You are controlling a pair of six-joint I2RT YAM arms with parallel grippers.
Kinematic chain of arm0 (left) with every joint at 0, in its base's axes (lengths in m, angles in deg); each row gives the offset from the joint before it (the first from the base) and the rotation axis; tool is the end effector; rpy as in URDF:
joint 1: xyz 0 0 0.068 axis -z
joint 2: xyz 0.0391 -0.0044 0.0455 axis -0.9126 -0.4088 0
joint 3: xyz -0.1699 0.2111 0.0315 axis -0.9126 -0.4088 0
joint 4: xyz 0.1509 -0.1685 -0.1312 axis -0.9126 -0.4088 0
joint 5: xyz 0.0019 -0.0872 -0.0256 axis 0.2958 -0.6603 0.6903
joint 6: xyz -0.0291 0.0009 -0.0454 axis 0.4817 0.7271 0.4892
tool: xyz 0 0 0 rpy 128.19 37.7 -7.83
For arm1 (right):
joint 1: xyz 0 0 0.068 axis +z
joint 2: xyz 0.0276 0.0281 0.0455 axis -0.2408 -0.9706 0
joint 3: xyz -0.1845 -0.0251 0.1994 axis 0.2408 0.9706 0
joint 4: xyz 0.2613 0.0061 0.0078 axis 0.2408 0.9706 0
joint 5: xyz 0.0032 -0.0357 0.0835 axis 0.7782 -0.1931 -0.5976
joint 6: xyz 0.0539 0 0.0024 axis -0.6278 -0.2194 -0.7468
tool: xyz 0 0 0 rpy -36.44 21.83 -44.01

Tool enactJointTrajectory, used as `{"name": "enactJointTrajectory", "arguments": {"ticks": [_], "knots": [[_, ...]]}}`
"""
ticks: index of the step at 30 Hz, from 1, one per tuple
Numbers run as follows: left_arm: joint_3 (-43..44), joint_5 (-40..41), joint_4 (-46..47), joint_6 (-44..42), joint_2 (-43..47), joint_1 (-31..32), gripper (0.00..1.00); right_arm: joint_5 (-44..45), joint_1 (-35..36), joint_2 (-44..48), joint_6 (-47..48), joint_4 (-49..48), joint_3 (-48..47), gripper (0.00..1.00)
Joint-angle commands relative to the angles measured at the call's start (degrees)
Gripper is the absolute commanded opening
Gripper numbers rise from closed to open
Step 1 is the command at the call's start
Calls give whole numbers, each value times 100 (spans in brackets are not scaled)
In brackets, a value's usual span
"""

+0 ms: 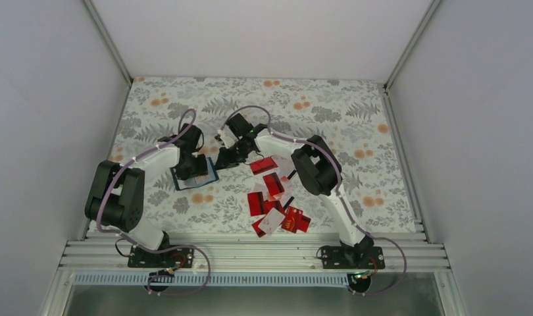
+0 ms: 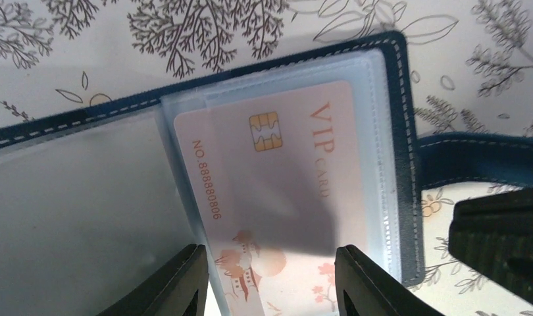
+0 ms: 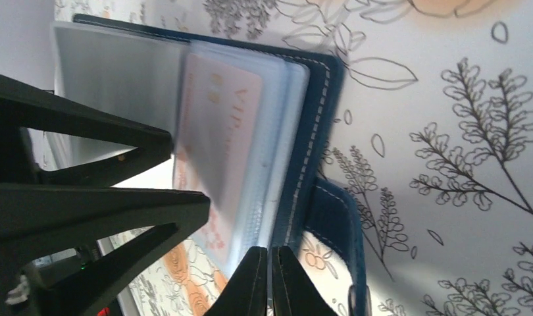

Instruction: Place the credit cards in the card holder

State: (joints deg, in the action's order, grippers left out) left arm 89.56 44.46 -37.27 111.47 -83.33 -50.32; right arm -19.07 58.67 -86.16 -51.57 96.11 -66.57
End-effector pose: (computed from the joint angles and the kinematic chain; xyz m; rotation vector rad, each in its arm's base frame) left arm 0.2626 -0.0749 0.1636 -0.3194 2.9335 -0.1935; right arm 0.3349 0.3645 0.1327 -0.8257 2.7463 1.2640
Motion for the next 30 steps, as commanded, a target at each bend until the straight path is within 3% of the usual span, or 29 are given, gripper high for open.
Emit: {"name": "enactJointTrajectory", "arguments": {"ticks": [1,13,30], "knots": [[-160,63,178,48,6,-3,48,114,36,-156,11,72,-172,4],[-298,-266,533,19,-149,-9,42,110,45,-359,26,93,34,4],[-441,-1485,1381,137,7,-8,39,200,62,-359,20,173,128,4]]}}
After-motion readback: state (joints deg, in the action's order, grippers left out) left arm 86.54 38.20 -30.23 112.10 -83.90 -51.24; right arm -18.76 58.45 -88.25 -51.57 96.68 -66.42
